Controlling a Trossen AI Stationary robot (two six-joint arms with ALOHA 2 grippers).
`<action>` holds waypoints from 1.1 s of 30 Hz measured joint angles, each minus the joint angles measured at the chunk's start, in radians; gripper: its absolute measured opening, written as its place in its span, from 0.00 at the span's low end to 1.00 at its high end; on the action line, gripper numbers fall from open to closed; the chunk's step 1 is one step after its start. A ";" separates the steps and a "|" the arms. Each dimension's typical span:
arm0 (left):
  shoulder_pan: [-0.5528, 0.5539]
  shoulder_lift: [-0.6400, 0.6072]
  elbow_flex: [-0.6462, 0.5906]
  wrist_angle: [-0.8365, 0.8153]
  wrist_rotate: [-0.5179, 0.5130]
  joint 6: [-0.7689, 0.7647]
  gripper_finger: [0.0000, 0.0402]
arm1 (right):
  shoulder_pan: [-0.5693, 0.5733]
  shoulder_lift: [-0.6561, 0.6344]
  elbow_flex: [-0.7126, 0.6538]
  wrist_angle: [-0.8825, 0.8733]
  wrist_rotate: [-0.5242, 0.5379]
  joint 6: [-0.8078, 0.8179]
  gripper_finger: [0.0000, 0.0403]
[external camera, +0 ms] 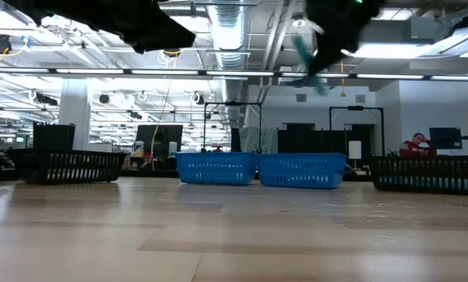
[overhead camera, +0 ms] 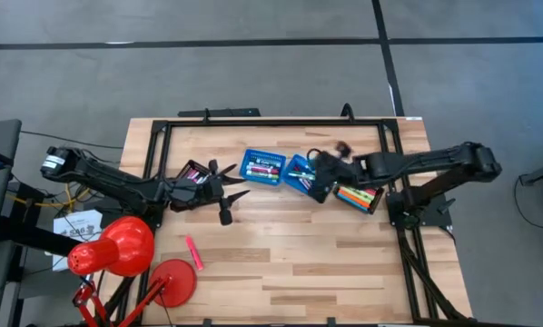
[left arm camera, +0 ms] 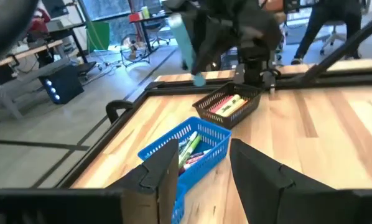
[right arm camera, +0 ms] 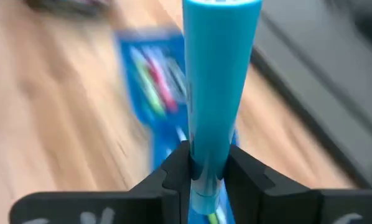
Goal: Pick & Place Markers
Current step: Put the light blue highlighter into the right black bin, then put the pink highlighter into the right black bin
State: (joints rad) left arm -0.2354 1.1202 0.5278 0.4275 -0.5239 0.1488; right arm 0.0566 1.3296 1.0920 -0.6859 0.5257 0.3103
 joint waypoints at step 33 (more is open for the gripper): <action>0.024 0.000 0.000 0.000 0.001 -0.053 0.35 | -0.187 -0.016 -0.335 -0.506 -0.265 0.651 0.29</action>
State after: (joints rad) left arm -0.2111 1.1202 0.5278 0.4274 -0.5232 0.0954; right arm -0.1301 1.3140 0.7567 -1.1918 0.2604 0.9613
